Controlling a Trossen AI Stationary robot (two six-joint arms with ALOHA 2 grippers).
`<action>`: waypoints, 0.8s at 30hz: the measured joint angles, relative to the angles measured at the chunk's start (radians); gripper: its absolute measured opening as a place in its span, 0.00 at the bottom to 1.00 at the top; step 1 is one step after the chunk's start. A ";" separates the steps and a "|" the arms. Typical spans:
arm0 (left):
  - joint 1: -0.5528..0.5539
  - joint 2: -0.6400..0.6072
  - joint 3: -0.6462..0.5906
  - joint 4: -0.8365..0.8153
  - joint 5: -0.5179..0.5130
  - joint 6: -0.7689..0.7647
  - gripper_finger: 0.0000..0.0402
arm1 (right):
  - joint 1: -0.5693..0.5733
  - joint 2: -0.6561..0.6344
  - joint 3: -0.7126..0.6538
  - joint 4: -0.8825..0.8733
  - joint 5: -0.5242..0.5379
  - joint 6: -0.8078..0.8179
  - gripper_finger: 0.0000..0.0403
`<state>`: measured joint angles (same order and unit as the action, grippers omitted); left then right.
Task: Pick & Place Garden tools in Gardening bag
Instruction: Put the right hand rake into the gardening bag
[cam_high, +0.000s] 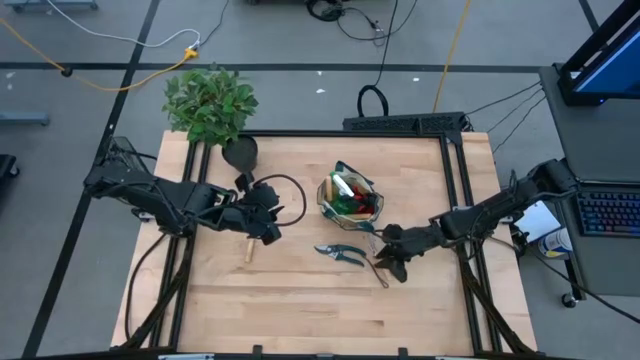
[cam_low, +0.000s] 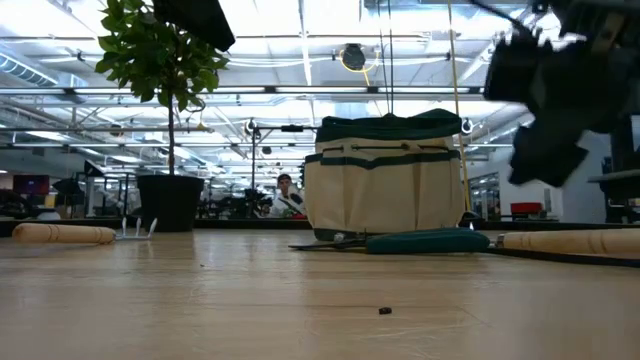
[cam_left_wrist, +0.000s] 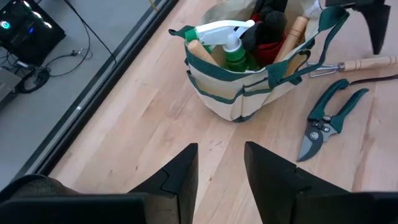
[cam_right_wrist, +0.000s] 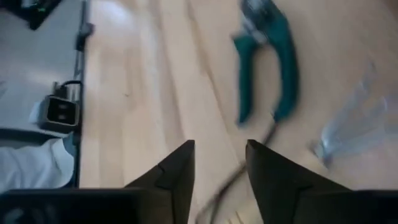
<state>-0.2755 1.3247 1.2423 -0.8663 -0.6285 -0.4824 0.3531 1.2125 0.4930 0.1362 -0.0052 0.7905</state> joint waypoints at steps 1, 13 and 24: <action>0.000 0.000 0.000 0.001 0.000 0.000 0.34 | 0.000 0.000 0.017 0.001 0.005 -0.035 0.36; 0.000 0.000 0.000 0.005 -0.001 -0.019 0.34 | 0.004 0.028 0.583 -0.793 0.319 -0.247 0.33; 0.000 0.000 0.000 0.004 -0.001 -0.014 0.34 | 0.035 0.294 0.612 -0.982 0.185 0.096 0.33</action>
<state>-0.2752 1.3247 1.2423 -0.8621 -0.6296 -0.4961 0.3882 1.5068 1.1049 -0.8460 0.1800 0.8862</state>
